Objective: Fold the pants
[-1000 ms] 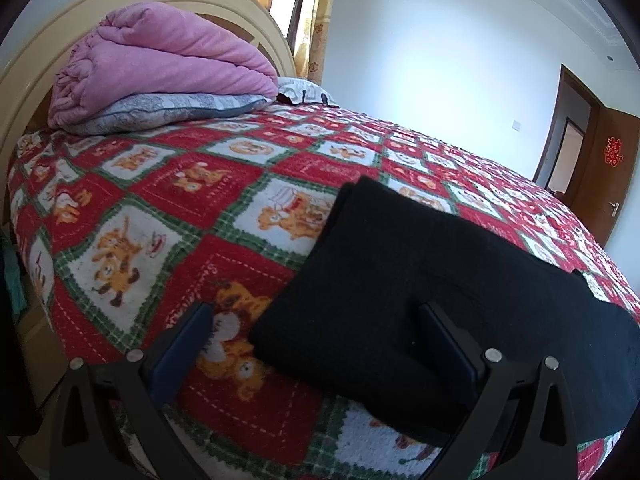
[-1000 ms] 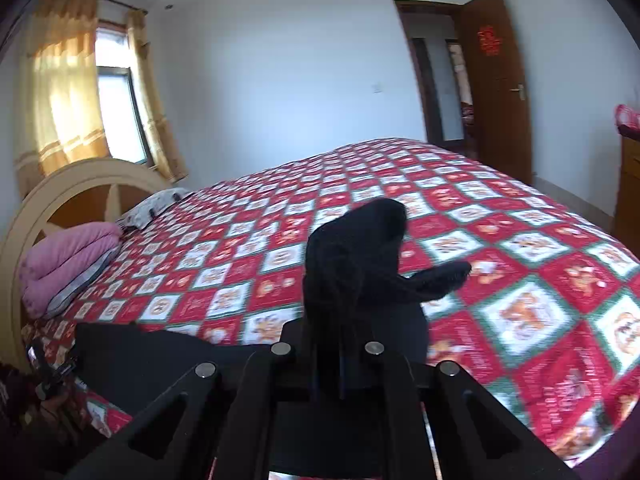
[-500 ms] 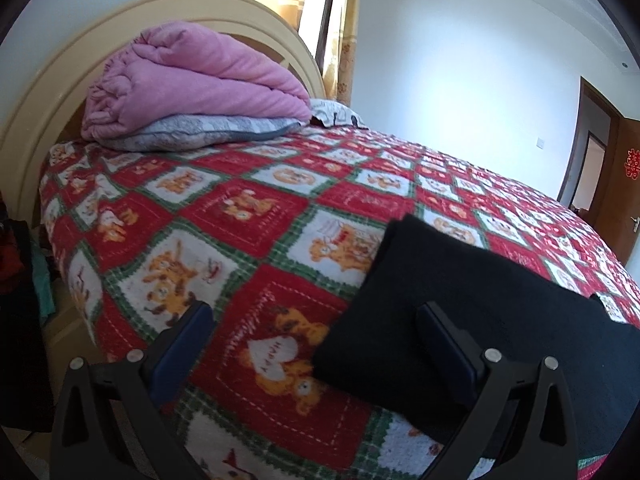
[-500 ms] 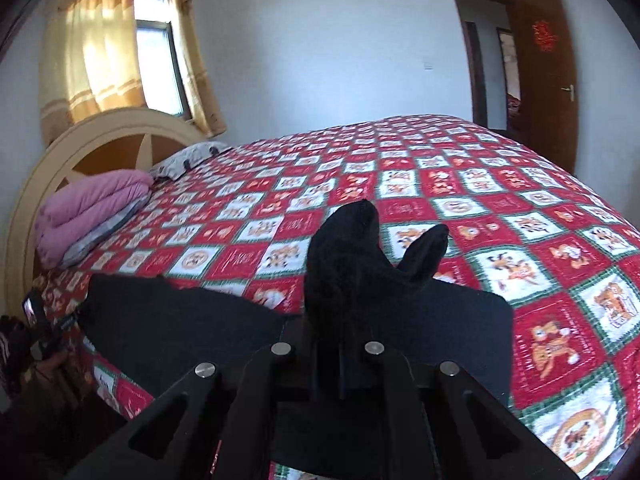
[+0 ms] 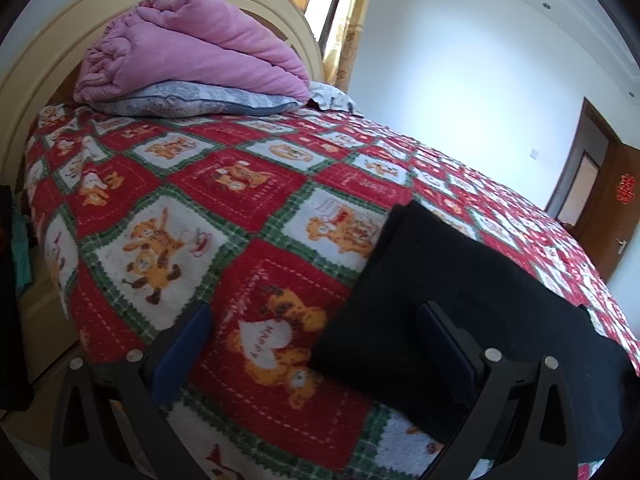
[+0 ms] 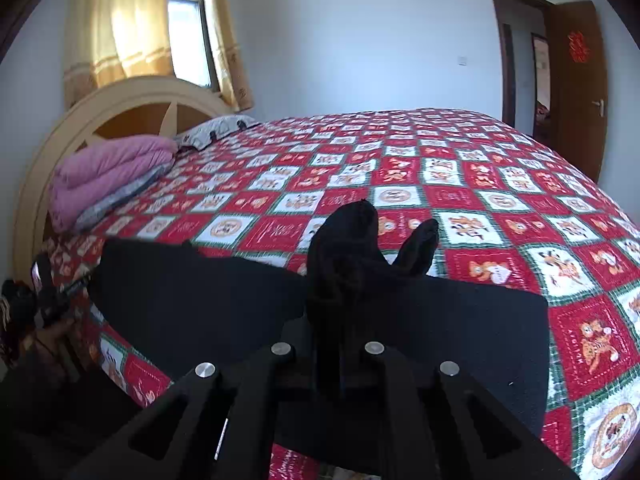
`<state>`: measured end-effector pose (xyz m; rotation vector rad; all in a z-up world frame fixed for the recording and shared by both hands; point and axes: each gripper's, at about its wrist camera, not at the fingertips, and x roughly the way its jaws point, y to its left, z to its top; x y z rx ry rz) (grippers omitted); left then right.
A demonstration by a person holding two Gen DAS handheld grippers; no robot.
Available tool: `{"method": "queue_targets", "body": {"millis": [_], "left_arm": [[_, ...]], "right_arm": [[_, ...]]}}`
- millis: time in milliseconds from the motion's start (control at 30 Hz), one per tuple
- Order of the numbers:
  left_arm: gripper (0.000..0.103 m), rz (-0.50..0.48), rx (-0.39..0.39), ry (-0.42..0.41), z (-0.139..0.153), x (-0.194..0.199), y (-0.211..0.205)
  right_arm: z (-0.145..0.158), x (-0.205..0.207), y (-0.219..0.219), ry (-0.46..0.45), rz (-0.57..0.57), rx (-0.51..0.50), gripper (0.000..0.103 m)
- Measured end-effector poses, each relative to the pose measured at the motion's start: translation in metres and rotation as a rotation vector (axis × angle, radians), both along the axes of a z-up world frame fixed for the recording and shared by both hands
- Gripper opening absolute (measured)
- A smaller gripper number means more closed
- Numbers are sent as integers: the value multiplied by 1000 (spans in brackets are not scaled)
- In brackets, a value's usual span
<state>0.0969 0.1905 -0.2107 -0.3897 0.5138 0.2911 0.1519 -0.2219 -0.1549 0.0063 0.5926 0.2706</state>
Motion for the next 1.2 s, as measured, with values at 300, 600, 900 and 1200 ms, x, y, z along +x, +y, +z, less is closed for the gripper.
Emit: {"method": "queue_targets", "body": {"millis": [300, 600, 900, 1200], "left_arm": [[103, -57, 47, 14, -1, 6, -11], [103, -57, 47, 14, -1, 5, -12], [103, -56, 46, 13, -2, 6, -12], [103, -55, 46, 12, -3, 6, -14]], "right_arm": [[-20, 1, 42, 29, 60, -117, 7], [-35, -1, 78, 34, 110, -270, 7], [-48, 3, 108, 27, 166, -313, 7], [-68, 10, 129, 47, 172, -362, 7]]}}
